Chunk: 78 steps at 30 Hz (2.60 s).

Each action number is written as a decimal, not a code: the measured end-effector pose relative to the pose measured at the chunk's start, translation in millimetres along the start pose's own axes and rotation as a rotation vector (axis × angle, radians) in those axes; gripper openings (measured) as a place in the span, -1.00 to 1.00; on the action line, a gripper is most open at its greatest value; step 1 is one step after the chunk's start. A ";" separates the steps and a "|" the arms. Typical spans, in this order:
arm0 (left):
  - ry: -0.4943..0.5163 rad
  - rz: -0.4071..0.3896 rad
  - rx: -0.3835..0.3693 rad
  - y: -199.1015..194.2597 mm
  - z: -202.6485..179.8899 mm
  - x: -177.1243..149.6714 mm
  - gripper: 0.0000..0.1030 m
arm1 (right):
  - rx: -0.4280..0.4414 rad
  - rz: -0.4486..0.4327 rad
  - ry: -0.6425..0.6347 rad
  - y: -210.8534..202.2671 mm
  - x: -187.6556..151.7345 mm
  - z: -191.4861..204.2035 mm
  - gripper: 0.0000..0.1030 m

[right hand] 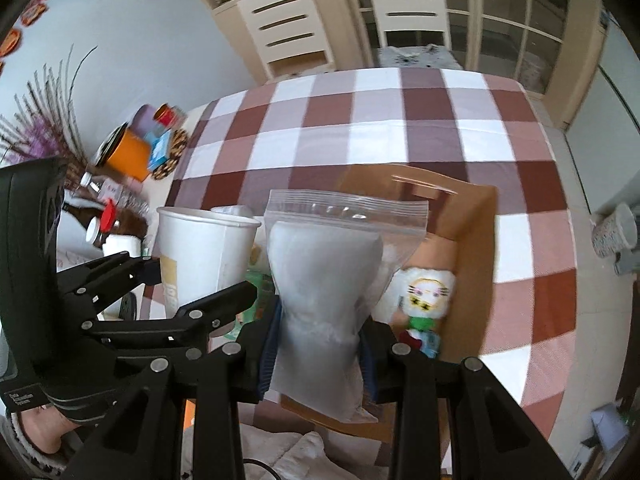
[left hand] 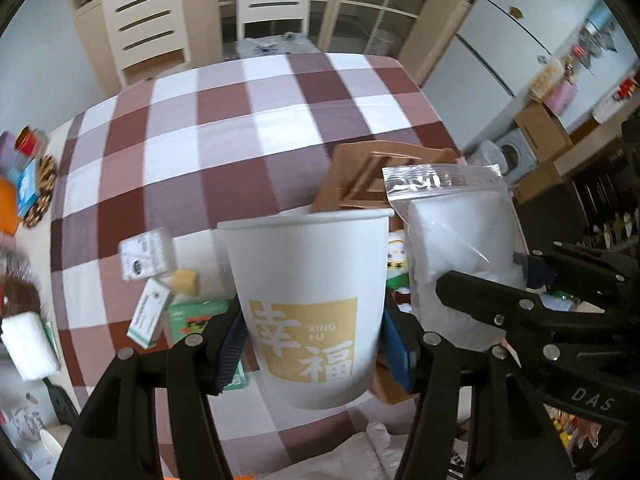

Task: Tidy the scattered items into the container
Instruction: 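Carry the paper cup and zip bag with both tools over the box, then open both tools to drop the paper cup and zip bag into the box, then move both tools back over the medicine box and yellow sponge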

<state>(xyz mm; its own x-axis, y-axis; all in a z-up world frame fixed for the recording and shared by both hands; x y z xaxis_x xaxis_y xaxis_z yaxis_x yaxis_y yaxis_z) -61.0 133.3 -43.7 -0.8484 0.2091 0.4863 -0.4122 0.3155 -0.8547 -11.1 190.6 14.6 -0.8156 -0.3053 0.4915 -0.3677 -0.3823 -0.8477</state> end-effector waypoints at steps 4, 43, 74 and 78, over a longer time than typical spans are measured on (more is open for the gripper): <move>0.038 0.010 -0.028 6.4 -21.8 2.9 0.18 | -0.026 -0.005 0.036 -7.0 -4.0 -20.4 -0.33; 0.118 0.121 -0.035 58.7 -66.9 1.2 0.18 | -0.065 0.058 0.110 7.5 -12.2 -84.2 -0.33; 0.165 0.133 0.001 43.5 -74.0 -10.6 0.69 | -0.132 0.064 0.123 0.5 -8.2 -98.1 0.16; 0.165 0.133 0.003 40.5 -73.3 -13.4 0.69 | -0.134 0.064 0.124 -1.8 -11.8 -96.3 0.16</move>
<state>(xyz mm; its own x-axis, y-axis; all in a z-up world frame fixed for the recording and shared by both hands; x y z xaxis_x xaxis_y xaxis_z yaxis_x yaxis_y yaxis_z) -42.0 211.1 -71.5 -0.8293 0.3980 0.3922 -0.3014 0.2724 -0.9138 -43.9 278.9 -8.9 -0.8851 -0.2122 0.4142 -0.3626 -0.2435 -0.8996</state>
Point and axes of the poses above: each gripper's, at about its wrist camera, not at the fingertips, and y roughly the way its jaws point, z to its left, x to its top, the point moved 10 cm from there along y, roughly the way its jaws point, and after that the axes turned 12 degrees about -z, right-handed, at the moved point
